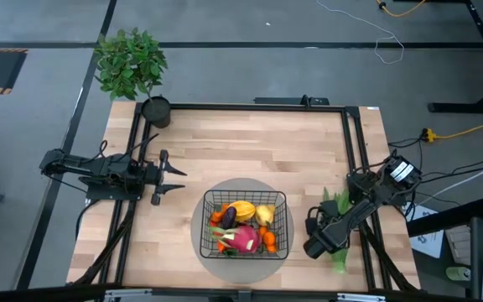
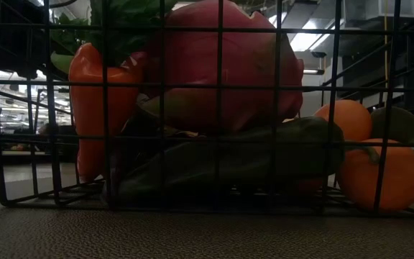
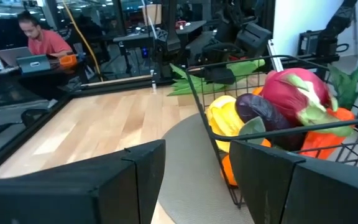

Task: Build produce basket
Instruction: Put the green leaf lettuce into the black wire basket

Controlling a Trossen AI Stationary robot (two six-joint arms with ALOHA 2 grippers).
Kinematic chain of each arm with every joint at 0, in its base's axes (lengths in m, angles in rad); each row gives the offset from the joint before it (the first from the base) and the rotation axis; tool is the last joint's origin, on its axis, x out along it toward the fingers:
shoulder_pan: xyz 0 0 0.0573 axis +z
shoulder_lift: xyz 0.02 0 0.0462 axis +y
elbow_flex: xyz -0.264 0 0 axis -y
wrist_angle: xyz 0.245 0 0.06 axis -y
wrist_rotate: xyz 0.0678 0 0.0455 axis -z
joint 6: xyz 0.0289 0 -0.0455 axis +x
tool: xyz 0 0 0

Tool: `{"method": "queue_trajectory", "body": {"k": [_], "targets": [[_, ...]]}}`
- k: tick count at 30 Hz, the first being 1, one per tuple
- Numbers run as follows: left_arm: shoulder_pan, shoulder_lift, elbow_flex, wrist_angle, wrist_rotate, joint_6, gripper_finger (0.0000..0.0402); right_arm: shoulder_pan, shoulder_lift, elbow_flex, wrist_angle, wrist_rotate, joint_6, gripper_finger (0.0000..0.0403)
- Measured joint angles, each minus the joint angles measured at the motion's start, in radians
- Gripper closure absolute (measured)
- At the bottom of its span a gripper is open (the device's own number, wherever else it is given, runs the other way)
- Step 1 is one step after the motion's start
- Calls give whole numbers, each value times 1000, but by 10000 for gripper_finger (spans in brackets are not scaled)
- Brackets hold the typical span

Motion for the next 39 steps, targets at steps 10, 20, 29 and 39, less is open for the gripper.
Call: {"method": "queue_trajectory", "body": {"k": [10,20,29,39], "targets": [[0,0,0,0,-50,0,232,-19,3,157,-345,63,-6,399],[0,0,0,9,-53,0,232,-66,-94,332,-381,520,-257,402],[0,0,0,15,-70,0,232,-151,-168,446,-379,809,-534,403],[0,0,0,15,-73,18,232,-198,-186,722,-249,1180,-1116,403]]}}
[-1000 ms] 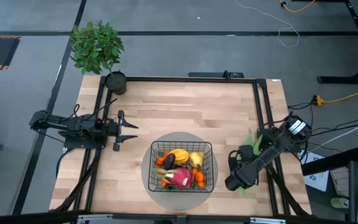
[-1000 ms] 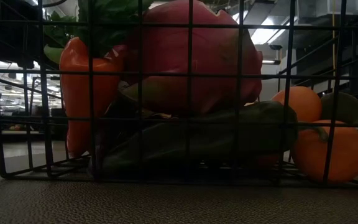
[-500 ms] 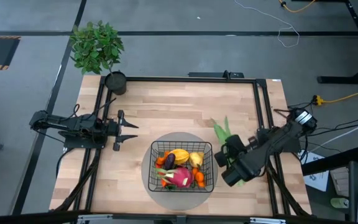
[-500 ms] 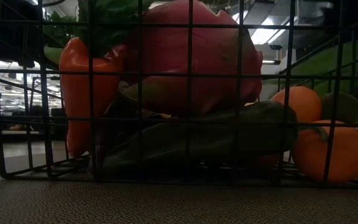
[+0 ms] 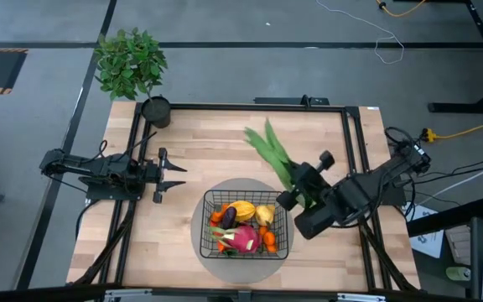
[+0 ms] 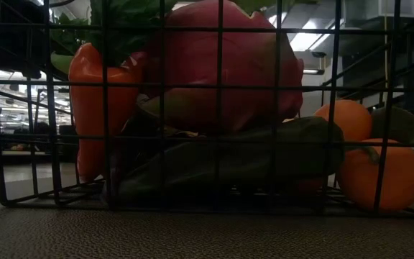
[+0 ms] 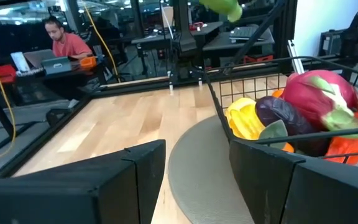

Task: Build produce basket
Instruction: Put the green leaf lettuce into the black wire basket

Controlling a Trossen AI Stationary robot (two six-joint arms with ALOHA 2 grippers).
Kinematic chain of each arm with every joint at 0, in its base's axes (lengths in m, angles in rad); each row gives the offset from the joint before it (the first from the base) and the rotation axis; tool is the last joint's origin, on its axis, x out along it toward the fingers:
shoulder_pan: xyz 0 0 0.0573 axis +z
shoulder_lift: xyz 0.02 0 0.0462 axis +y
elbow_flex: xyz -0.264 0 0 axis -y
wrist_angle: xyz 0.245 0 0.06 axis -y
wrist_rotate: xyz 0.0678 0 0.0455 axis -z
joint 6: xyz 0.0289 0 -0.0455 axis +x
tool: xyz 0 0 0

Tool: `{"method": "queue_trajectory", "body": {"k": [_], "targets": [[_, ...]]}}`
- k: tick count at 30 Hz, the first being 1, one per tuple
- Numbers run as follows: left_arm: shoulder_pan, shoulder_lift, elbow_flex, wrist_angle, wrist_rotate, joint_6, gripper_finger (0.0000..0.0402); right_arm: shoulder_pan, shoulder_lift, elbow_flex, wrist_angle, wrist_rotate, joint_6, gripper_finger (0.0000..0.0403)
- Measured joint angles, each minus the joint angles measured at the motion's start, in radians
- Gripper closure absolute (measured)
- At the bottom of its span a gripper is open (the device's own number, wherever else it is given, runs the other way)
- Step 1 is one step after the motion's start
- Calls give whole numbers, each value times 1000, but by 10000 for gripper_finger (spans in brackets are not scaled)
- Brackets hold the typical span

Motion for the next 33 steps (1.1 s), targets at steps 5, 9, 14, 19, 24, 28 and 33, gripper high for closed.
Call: {"method": "queue_trajectory", "body": {"k": [5,9,14,19,24,28,33], "targets": [[0,0,0,0,0,16,232,-27,3,31,388,-85,-444,403],[0,0,0,0,0,16,232,-66,51,31,649,-285,-759,403],[0,0,0,0,0,15,232,-131,140,30,695,-529,-871,403],[0,0,0,0,0,15,232,-167,216,28,738,-603,-820,403],[0,0,0,0,0,15,232,-147,266,29,690,-487,-632,403],[0,0,0,20,0,15,232,-104,306,29,601,-334,-432,403],[0,0,0,53,0,-3,232,-74,339,29,593,-335,-370,403]]}}
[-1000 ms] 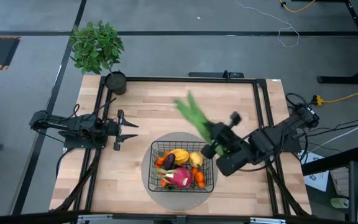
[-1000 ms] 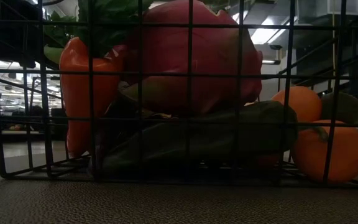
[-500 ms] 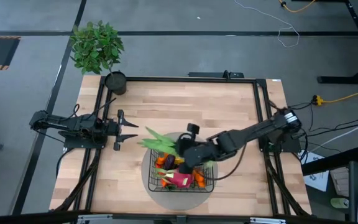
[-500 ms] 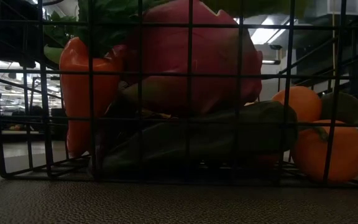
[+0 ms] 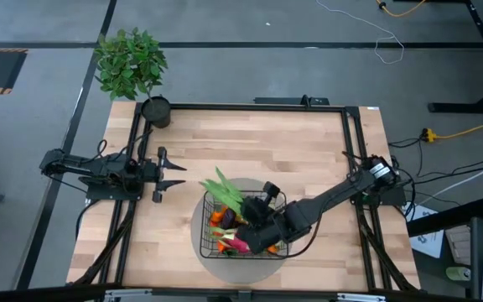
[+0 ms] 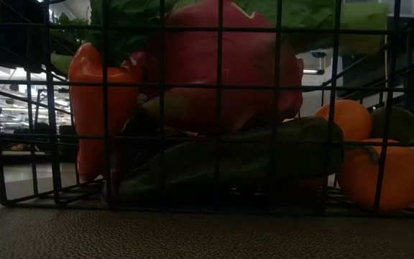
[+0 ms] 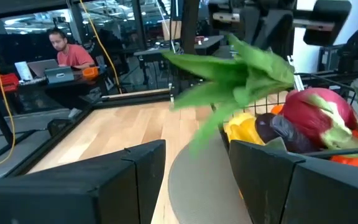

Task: Build produce basket
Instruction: Put the green leaf lettuce into the black wire basket

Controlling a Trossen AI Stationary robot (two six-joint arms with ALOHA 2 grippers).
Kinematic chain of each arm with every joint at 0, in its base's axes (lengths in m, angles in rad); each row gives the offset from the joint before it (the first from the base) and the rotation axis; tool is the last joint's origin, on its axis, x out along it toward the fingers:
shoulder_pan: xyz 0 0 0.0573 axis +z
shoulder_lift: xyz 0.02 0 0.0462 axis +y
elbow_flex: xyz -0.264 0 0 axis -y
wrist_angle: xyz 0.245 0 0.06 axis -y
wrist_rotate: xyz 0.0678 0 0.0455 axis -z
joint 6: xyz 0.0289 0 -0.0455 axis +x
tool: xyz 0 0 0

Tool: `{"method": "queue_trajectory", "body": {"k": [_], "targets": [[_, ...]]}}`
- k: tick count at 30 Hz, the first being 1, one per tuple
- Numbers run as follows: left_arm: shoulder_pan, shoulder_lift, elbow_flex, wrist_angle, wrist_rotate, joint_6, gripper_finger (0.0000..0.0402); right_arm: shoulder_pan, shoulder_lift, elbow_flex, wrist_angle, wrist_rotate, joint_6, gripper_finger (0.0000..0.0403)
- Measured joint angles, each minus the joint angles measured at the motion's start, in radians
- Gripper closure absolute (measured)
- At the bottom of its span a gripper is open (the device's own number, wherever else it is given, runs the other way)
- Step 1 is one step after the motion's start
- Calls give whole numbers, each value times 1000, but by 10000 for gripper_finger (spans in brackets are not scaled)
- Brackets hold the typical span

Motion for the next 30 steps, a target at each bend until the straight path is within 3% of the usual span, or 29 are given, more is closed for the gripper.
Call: {"method": "queue_trajectory", "body": {"k": [16,24,30], "targets": [[0,0,1,-9,0,16,232,-71,62,1,-104,-311,21,403],[0,0,1,-10,0,17,232,-74,62,1,-115,-350,-44,403],[0,0,1,-10,0,18,232,-97,67,1,-97,-392,-206,403]]}}
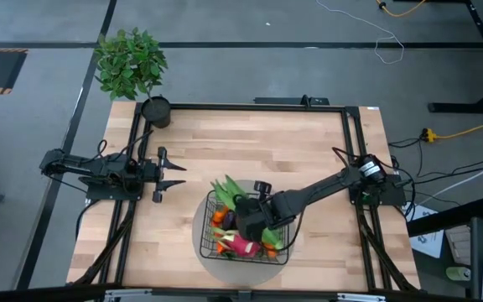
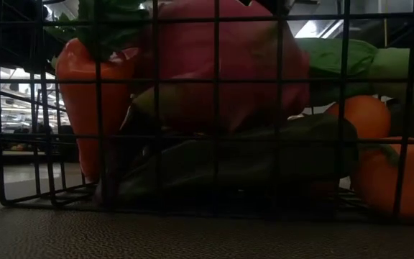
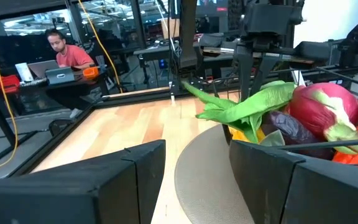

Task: Build produce basket
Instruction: Put the green leaf lettuce into the black wire basket

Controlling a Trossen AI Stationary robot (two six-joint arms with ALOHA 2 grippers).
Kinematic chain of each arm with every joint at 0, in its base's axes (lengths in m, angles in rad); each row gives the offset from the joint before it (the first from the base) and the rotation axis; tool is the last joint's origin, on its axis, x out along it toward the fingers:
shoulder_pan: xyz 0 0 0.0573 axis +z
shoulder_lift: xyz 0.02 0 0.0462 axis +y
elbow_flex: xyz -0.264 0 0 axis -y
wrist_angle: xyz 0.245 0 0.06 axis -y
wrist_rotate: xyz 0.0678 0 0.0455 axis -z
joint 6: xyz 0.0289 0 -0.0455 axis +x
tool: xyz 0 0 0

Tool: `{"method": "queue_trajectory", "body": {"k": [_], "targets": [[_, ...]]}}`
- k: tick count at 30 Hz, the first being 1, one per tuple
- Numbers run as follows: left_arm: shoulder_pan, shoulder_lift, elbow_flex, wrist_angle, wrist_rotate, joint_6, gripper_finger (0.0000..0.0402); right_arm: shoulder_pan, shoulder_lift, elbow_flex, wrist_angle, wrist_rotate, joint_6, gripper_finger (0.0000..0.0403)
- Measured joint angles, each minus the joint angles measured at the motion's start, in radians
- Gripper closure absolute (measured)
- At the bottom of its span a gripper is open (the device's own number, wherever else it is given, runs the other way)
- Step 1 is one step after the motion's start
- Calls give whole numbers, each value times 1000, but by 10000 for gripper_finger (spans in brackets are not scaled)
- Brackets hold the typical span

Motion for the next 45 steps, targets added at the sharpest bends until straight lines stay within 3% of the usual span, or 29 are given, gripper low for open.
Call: {"method": "queue_trajectory", "body": {"k": [7,12,19,32,45], "targets": [[0,0,0,0,0,1,232,-51,0,0,8,-184,-312,403],[0,0,0,0,0,0,232,-89,0,0,32,-296,-410,403],[0,0,0,0,0,0,232,-101,-2,9,26,-334,-427,378],[0,0,0,0,0,0,232,-99,-6,204,-117,-338,-399,258],[0,0,0,0,0,0,232,-78,1,152,-29,-343,-307,247]]}}
